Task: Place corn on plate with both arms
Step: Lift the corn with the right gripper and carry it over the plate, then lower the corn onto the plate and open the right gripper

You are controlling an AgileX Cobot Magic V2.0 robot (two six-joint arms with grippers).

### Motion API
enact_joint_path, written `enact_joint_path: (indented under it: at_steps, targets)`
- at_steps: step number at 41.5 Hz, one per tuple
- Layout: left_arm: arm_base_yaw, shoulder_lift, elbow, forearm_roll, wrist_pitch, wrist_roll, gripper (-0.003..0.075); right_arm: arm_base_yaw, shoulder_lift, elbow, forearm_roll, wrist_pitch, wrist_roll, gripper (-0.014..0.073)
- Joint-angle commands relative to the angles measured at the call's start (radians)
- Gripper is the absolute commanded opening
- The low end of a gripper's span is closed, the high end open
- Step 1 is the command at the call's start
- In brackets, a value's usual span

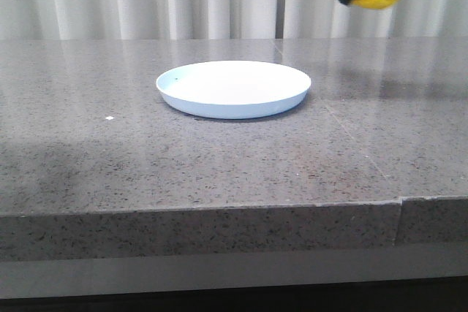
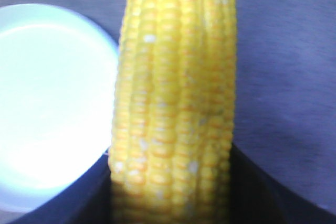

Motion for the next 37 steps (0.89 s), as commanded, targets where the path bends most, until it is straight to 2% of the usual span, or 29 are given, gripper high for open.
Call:
enact_joint_path:
  at_steps: [1,9,22,24,32,37]
  targets:
    - [-0.009,-0.010,-0.025,-0.001,-0.066,-0.010,0.0502,0.061,-0.057,-0.033,0.049,-0.028,0.000,0.0280]
    - [-0.009,-0.010,-0.025,-0.001,-0.066,-0.010,0.0501,0.161,-0.043,0.034,0.077,-0.125,0.085,0.0280]
    - [-0.009,-0.006,-0.025,-0.001,-0.066,-0.010,0.0501,0.214,0.058,0.081,0.113,-0.255,0.130,0.0283]
    - [-0.009,-0.006,-0.025,-0.001,-0.066,-0.010,0.0501,0.215,0.071,0.079,0.120,-0.267,0.130,0.0305]
    - [-0.009,-0.006,-0.025,-0.001,-0.066,-0.010,0.0501,0.214,0.095,0.078,0.132,-0.277,0.129,0.0541]
    - [-0.009,-0.006,-0.025,-0.001,-0.066,-0.010,0.0501,0.213,0.087,0.076,0.116,-0.284,0.129,0.0574]
